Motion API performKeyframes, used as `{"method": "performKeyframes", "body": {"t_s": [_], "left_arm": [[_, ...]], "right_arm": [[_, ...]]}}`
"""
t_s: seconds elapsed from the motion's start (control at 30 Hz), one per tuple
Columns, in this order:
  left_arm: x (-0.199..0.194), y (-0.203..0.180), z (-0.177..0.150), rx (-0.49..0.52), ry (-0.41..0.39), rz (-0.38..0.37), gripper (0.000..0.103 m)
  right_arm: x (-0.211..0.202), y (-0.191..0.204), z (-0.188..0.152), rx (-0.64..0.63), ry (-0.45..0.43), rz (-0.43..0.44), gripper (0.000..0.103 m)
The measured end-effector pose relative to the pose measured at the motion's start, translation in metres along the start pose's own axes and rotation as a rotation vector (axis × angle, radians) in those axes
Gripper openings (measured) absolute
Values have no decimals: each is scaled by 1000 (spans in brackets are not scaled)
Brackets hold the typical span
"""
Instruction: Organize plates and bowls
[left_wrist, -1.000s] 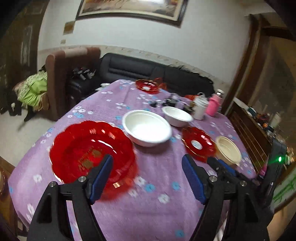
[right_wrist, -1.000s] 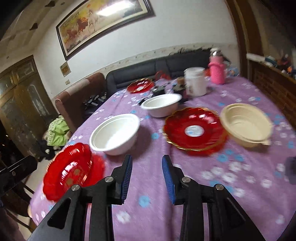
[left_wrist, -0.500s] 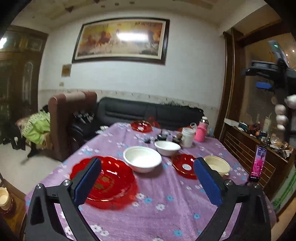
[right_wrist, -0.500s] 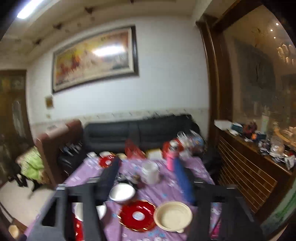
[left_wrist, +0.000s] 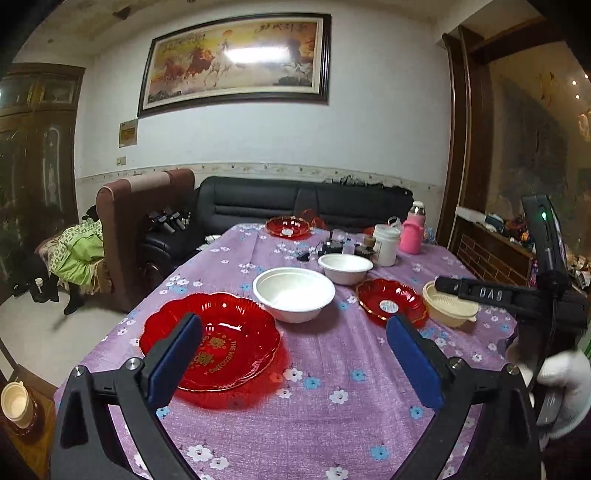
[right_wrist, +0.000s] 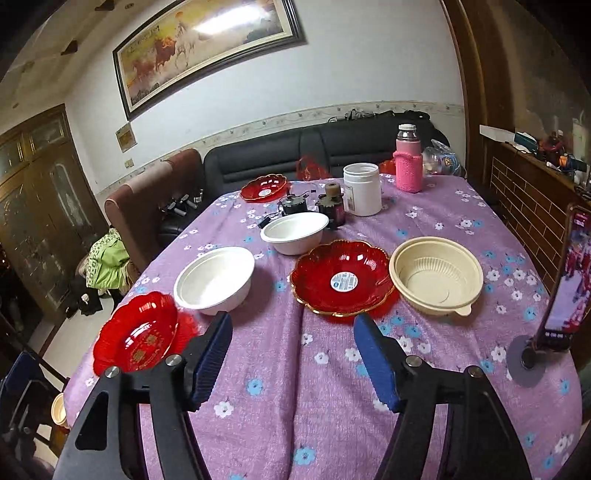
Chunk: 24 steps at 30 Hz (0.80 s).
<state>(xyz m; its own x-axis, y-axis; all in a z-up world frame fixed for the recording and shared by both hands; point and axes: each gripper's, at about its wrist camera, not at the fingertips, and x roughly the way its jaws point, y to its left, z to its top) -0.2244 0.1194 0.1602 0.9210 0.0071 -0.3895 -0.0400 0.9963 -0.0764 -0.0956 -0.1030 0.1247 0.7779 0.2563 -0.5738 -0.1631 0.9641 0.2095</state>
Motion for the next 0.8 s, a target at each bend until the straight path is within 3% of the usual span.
{"method": "performKeyframes", "body": {"t_s": [0.23,0.47,0.53,0.8], "left_arm": [[17,15,8,-49,70,0,100],[33,0,-4,-37,171,-88,99],[34,-5,-7,-24,182,-97,98],[30,-12,-14,-39,201,-80,98]], "right_arm": [[29,-27,19,58,42,6,63],[52,-43,-8,154,102,54,56],[57,-42,-17,168,115,79,45],[53,-42,-27,165,122,94,44]]}}
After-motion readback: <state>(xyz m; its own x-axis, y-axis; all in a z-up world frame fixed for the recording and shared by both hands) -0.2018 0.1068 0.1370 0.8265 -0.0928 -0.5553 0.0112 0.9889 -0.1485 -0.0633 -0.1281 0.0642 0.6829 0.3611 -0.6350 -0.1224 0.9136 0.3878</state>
